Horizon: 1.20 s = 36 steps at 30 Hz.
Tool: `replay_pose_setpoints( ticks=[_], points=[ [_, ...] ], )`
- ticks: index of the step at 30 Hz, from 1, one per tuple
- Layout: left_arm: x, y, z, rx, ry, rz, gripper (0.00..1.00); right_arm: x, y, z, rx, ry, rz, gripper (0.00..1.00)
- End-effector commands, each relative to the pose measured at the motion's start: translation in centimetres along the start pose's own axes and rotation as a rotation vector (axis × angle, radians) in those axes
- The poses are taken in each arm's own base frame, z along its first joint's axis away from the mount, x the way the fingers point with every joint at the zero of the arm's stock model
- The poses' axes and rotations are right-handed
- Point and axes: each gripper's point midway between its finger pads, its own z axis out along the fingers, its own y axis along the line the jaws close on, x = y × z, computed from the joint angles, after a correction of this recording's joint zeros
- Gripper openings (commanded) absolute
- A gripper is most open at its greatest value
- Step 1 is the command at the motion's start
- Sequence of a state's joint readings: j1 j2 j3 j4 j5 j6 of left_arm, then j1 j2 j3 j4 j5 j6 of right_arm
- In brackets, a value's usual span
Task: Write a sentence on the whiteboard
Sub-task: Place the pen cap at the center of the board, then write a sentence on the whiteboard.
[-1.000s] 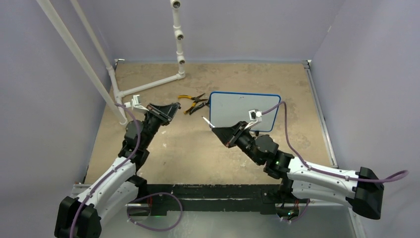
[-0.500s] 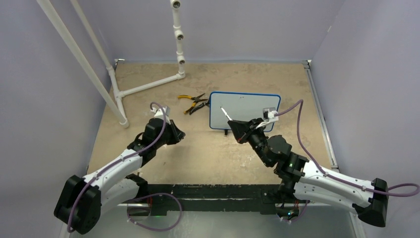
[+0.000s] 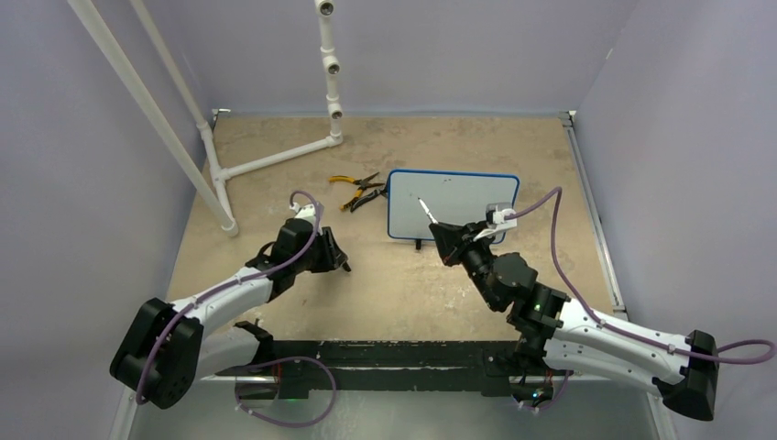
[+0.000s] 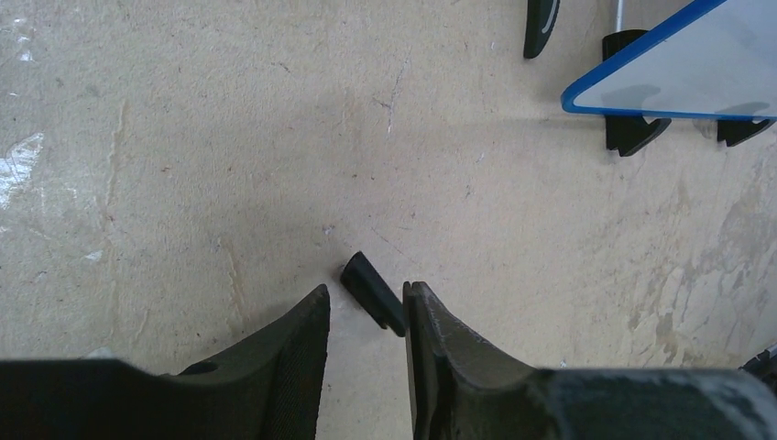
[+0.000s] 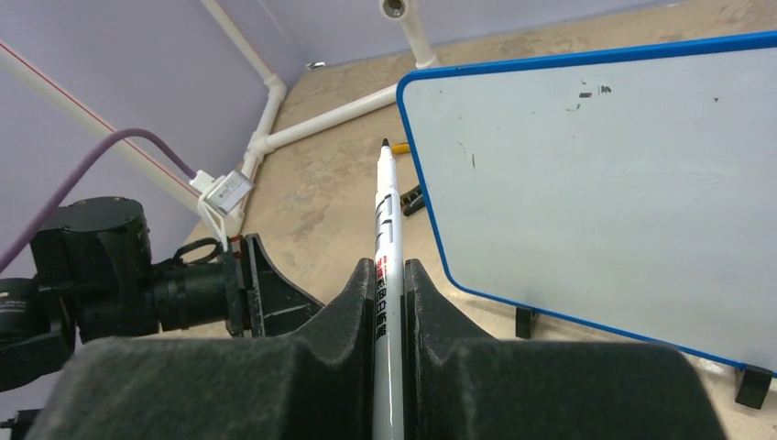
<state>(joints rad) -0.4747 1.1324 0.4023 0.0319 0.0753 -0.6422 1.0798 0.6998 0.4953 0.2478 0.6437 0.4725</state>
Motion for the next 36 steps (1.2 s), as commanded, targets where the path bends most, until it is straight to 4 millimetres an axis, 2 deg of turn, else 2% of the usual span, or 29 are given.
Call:
replay_pose_setpoints(
  ticks=[1, 4, 9, 13, 16, 21, 26, 31, 36],
  points=[
    [-1.5, -1.2, 0.2, 0.025, -0.032, 0.028, 0.36, -0.2, -1.0, 0.0, 0.034, -0.032, -0.021, 0.0],
    [-2.0, -1.0, 0.0, -0.001, -0.035, 0.034, 0.44, -0.4, -1.1, -0.2, 0.029, -0.045, -0.017, 0.0],
    [-5.1, -2.8, -1.6, 0.022, -0.089, 0.069, 0.58, -1.3, -0.6, -0.2, 0.013, -0.068, -0.025, 0.0],
    [-7.7, -5.7, -3.0, 0.101, -0.104, 0.145, 0.67, -1.7, -0.1, -0.2, -0.008, -0.066, -0.026, 0.0],
    [-9.6, -8.5, -4.0, 0.188, -0.098, 0.231, 0.69, -1.4, 0.6, -0.7, -0.062, -0.048, -0.009, 0.0],
    [-11.6, -12.4, -4.8, 0.354, -0.094, 0.434, 0.69, -2.3, 1.3, -1.8, -0.141, -0.081, -0.023, 0.0],
    [-13.1, -15.1, -4.1, 0.479, -0.13, 0.527, 0.71, -2.5, 0.9, -1.9, -0.143, -0.083, -0.077, 0.0],
    [-14.5, -17.3, -3.0, 0.572, -0.172, 0.555, 0.72, -1.7, 0.3, -0.4, -0.134, -0.045, -0.12, 0.0],
    [-15.3, -18.3, -1.8, 0.617, -0.222, 0.58, 0.73, -2.7, -2.0, 0.7, -0.162, -0.064, -0.126, 0.0]
  ],
)
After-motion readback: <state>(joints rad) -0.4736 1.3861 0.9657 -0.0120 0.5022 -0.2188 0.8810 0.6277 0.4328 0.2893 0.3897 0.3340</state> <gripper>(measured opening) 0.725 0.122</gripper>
